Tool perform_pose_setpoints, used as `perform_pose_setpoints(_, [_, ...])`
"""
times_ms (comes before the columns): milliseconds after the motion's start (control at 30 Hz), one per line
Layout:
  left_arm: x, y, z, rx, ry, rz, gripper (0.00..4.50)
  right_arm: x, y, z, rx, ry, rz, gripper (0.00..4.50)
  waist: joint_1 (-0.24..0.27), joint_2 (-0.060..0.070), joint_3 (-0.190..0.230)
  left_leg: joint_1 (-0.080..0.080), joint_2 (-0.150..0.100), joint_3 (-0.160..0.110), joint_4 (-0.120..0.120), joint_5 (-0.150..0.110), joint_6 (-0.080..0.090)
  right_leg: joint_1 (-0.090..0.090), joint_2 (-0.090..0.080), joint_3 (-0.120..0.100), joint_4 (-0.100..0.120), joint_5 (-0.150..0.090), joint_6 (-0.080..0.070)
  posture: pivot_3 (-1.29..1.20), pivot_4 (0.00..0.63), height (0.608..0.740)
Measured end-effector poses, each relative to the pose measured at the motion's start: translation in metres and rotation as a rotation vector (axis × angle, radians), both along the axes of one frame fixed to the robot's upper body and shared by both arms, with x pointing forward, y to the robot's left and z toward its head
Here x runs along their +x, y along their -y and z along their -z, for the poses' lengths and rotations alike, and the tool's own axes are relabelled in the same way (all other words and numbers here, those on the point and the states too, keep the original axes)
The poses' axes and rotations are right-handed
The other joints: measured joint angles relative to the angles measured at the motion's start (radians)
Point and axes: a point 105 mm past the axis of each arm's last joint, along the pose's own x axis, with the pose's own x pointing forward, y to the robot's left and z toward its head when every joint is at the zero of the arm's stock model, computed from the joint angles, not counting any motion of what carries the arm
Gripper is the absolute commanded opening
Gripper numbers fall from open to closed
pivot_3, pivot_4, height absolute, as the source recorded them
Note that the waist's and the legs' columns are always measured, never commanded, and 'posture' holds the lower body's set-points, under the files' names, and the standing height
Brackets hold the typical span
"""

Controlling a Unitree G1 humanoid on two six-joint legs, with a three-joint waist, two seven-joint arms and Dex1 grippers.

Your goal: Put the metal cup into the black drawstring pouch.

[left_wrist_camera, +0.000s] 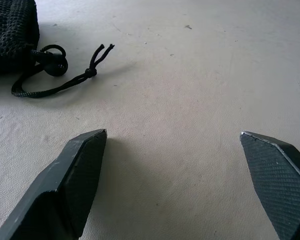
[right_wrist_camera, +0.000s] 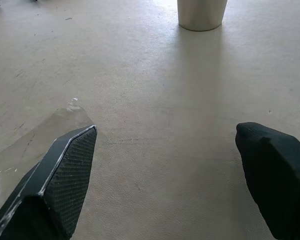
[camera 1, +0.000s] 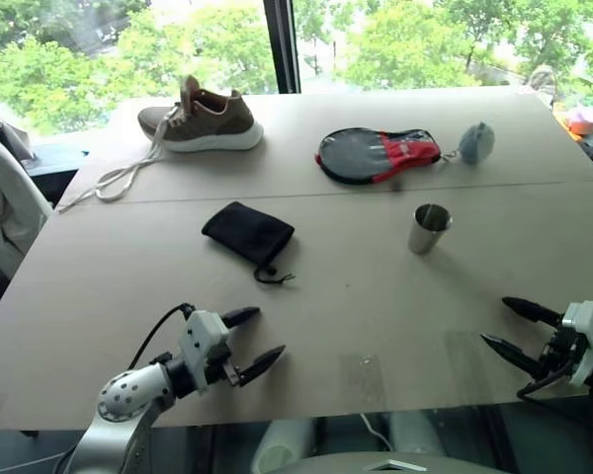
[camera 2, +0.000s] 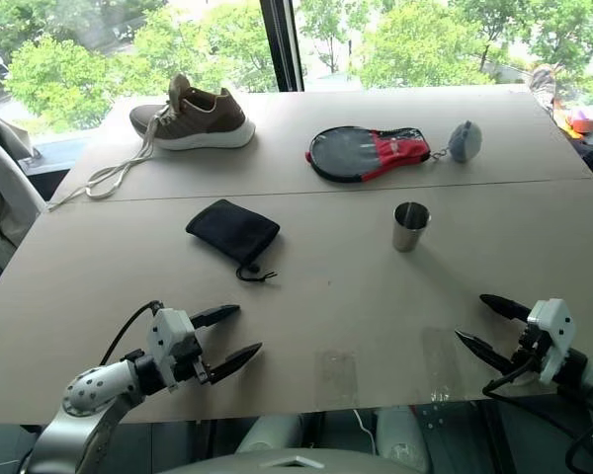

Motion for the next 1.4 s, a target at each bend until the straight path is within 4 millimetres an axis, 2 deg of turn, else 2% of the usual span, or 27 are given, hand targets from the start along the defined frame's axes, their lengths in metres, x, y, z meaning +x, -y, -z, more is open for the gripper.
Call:
perform_pose_setpoints(833, [0.002, 0.006, -0.005, -0.064, -0.043, -0.040, 4.47, 0.004, -0.002, -0.003, 0.002, 0.024, -0.003, 4.50, 0.003, 0.000, 0.001, -0.001, 0.000, 0.000, -0.001, 0.000, 0.000, 0.000, 0.000, 0.000, -0.001, 0.000, 0.000, 0.00, 0.150, 0.740])
perform_pose_setpoints(1000, [0.016, 0.014, -0.010, 0.010, -0.035, -0.138, 4.47, 0.003, -0.004, -0.003, 0.018, 0.025, -0.022, 4.50, 0.005, -0.001, 0.001, -0.001, 0.000, 0.000, 0.000, 0.000, 0.000, 0.000, 0.000, -0.001, -0.001, 0.000, 0.000, 0.00, 0.150, 0.740])
perform_pose_setpoints(1133, [0.033, 0.027, -0.029, 0.005, -0.013, -0.176, 4.47, -0.005, -0.014, -0.006, 0.070, 0.030, -0.087, 4.50, 0.005, -0.002, 0.002, -0.001, 0.000, -0.001, 0.000, 0.000, 0.000, 0.000, 0.000, -0.001, -0.001, 0.000, 0.000, 0.00, 0.150, 0.740])
perform_pose_setpoints(1267, [0.049, 0.048, -0.067, 0.042, 0.123, -0.166, 4.47, -0.013, -0.031, -0.015, 0.112, 0.086, -0.164, 4.50, 0.001, -0.002, 0.003, -0.002, 0.000, 0.000, 0.000, 0.000, 0.000, 0.000, 0.000, 0.000, -0.001, 0.000, 0.000, 0.00, 0.150, 0.740])
perform_pose_setpoints(1400, [0.065, 0.042, -0.069, 0.224, 0.252, -0.234, 4.47, -0.021, -0.045, -0.021, 0.162, 0.135, -0.210, 4.50, 0.004, -0.003, 0.004, -0.002, 0.000, -0.001, -0.003, 0.000, 0.000, -0.001, 0.001, -0.001, -0.001, 0.000, 0.000, 0.00, 0.150, 0.740])
